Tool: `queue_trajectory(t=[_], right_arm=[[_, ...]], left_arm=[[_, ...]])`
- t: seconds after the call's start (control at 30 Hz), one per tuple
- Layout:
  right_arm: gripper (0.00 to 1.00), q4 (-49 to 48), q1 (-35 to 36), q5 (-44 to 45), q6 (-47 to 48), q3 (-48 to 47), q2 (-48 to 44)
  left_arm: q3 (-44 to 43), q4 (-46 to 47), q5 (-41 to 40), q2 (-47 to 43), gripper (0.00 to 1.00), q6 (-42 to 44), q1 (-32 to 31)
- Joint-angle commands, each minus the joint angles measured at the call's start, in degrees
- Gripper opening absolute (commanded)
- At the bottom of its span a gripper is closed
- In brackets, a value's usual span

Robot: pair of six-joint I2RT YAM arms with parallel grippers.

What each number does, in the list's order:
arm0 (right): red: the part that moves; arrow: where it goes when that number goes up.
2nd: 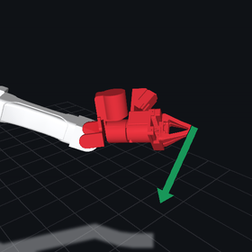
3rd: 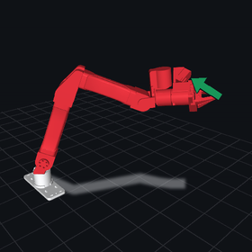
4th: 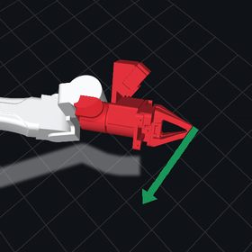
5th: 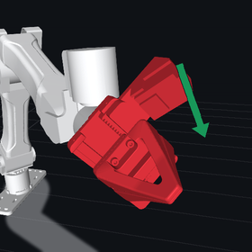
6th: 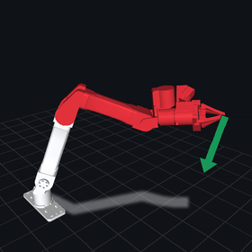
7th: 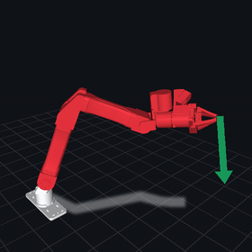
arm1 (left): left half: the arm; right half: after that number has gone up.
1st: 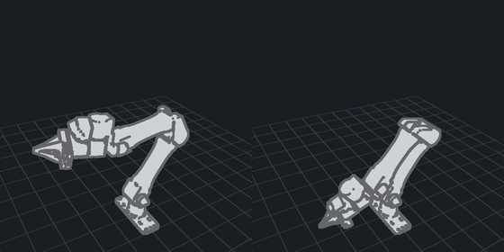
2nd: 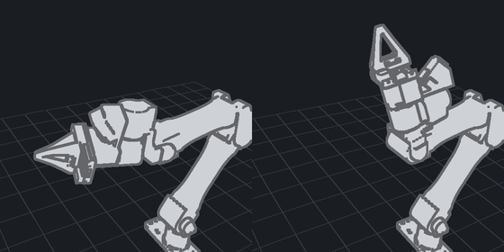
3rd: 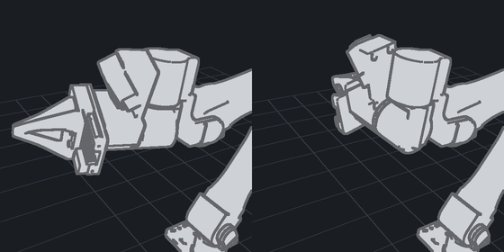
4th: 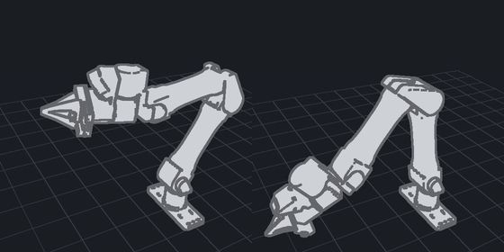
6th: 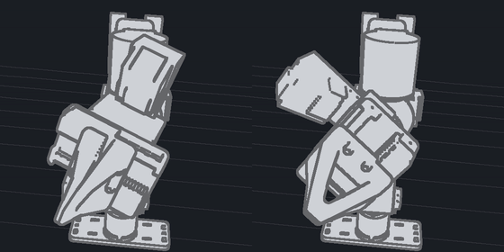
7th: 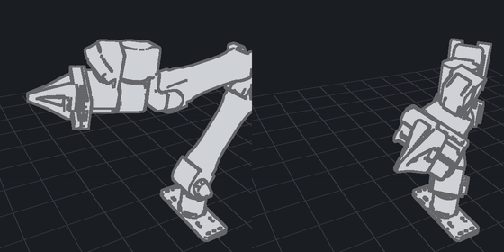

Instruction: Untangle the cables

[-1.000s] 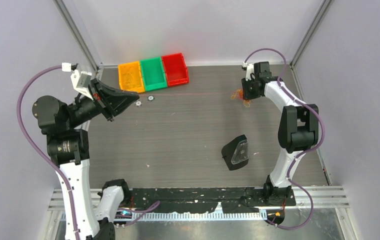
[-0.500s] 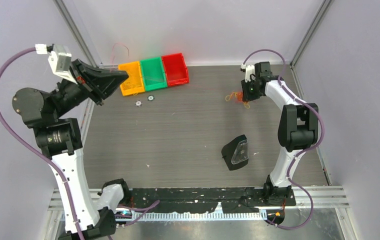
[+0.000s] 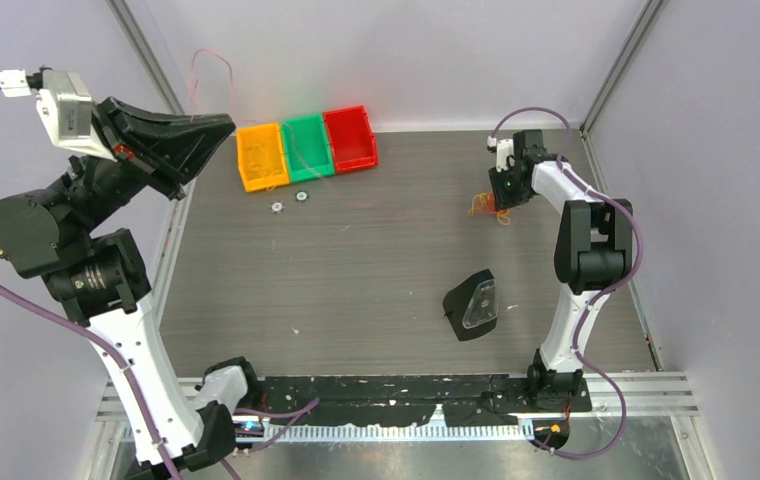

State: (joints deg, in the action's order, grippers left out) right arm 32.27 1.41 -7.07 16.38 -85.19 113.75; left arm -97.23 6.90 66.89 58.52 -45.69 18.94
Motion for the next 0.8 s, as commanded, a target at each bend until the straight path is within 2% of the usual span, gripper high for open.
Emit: queue_trajectory(t=[0.0, 0.2, 0.3, 0.43, 0.57, 0.63, 0.77], right_arm=[[0.3, -0.1, -0.4, 0.7, 1.2, -2.2, -0.5], [0.31, 0.4, -0.5, -0.9, 0.8, -2.5, -1.1], [0.31, 1.4, -0.6, -3.4, 0.9, -3.0, -1.1], [0.31, 2.7, -0.5, -10.6, 0.2, -3.3, -2.2], [0.24, 3.6, -0.5, -16.8, -1.1, -3.5, -4.0], [0.16, 3.7, -0.5, -20.1, -1.9, -3.6, -5.7], [0.06, 3.7, -0.5, -23.9, -4.2, -4.0, -7.5]], left_arm=[[-4.7, 4.7, -1.5, 1.9, 0.0, -4.3, 1.2], [-10.6, 5.1, -2.3, 4.5, 0.0, -5.6, 2.8], [-10.1, 6.1, -2.5, 5.2, 0.0, -7.5, 2.8], [-8.8, -0.4, -4.2, 5.1, 0.0, -1.4, 2.8], [-7.2, -6.3, -6.9, 5.3, 0.0, 5.1, 2.8], [-6.3, -9.1, -8.5, 5.9, 0.0, 7.7, 2.8], [-4.1, -8.5, -10.1, 8.3, 0.0, 8.0, 2.7]])
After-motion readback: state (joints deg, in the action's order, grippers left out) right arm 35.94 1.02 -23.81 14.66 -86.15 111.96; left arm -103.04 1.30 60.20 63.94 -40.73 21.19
